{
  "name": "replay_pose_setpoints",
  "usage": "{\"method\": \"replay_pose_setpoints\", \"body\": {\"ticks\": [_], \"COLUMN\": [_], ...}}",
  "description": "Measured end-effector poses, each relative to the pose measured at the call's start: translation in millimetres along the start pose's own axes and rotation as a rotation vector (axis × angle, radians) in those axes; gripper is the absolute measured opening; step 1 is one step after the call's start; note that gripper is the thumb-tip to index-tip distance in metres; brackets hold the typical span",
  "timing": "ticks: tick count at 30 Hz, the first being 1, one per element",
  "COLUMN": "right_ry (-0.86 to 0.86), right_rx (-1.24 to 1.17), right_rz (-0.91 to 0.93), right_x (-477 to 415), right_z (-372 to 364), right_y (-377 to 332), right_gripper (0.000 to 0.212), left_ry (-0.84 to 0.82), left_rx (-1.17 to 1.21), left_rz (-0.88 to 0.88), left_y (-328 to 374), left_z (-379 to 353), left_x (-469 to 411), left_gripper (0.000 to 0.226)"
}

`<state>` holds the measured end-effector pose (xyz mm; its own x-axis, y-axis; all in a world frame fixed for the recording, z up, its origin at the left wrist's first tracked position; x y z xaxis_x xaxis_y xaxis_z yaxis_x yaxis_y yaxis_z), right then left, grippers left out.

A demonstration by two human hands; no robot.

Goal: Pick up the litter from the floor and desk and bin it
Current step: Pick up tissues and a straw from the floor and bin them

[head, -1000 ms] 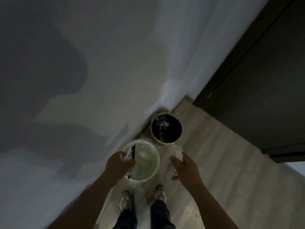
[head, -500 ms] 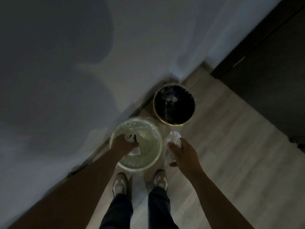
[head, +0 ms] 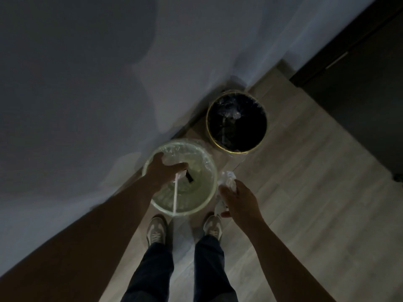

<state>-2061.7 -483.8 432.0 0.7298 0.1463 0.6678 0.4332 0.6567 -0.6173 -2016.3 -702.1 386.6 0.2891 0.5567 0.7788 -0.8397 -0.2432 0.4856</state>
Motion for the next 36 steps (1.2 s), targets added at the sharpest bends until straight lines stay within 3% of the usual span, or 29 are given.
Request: {"method": "replay_pose_setpoints", "body": {"ticks": [2,5,8,14,19,21,24,26,32,36], "right_ry": [-0.004,-0.013,-0.013,-0.064,-0.199,-0.224,-0.217,-0.226,-0.207,-0.206], "right_rx": [0.021,0.062,0.135,0.532,0.635,0.774,1.025,1.115,1.206,1.186], "right_rz": [0.014,0.03,0.036,0.085,0.107,0.167,0.327,0.403,0.526,0.609], "right_x": [-4.4,-10.3,-17.2,-26.8,-30.9,-30.9,-25.0,-18.7,19.1,61.0], "right_z": [-4.1,-11.6,-22.6,-56.0,-84.9,-92.2,-92.6,-88.3,-58.7,-31.8], "right_y": [-0.7,-5.0,-7.8,-8.5,-21.2,-25.2,-35.5,-40.7,-70.0,-106.1], "right_gripper": [0.008,0.012,0.022,0.043,0.089,0.083,0.05,0.04,0.028,0.035], "left_ry": [0.027,0.033,-0.028,-0.136,-0.131,-0.131,-0.118,-0.107,-0.129,-0.092], "left_rx": [-0.088,-0.334,-0.416,-0.609,-0.894,-1.003,-1.11,-1.149,-1.215,-1.222], "left_rz": [-0.061,-0.183,-0.21,-0.314,-0.468,-0.514,-0.563,-0.596,-0.606,-0.666], "left_y": [-4.0,-10.7,-22.5,-38.5,-40.5,-40.2,-38.5,-35.9,-11.9,11.7], "left_z": [2.9,6.7,15.1,39.5,64.7,76.3,90.9,98.0,123.4,144.6], "left_x": [-3.0,-2.8,-1.4,10.5,19.9,21.1,23.1,26.7,63.8,115.7], "left_gripper": [0.101,0.066,0.042,0.032,0.036,0.038,0.041,0.042,0.048,0.049]}}
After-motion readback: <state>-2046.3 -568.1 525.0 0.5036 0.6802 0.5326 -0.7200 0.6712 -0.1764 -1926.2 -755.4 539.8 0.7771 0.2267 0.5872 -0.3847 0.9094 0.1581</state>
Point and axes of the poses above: each hand's wrist, its own x-axis away from the middle knuckle, its own z-axis out of the back of the hand, y = z × x, the point moved 1 cm from there along -x, towards the middle knuckle, and after that the axes turned 7 degrees about y, right-handed, at the moved point
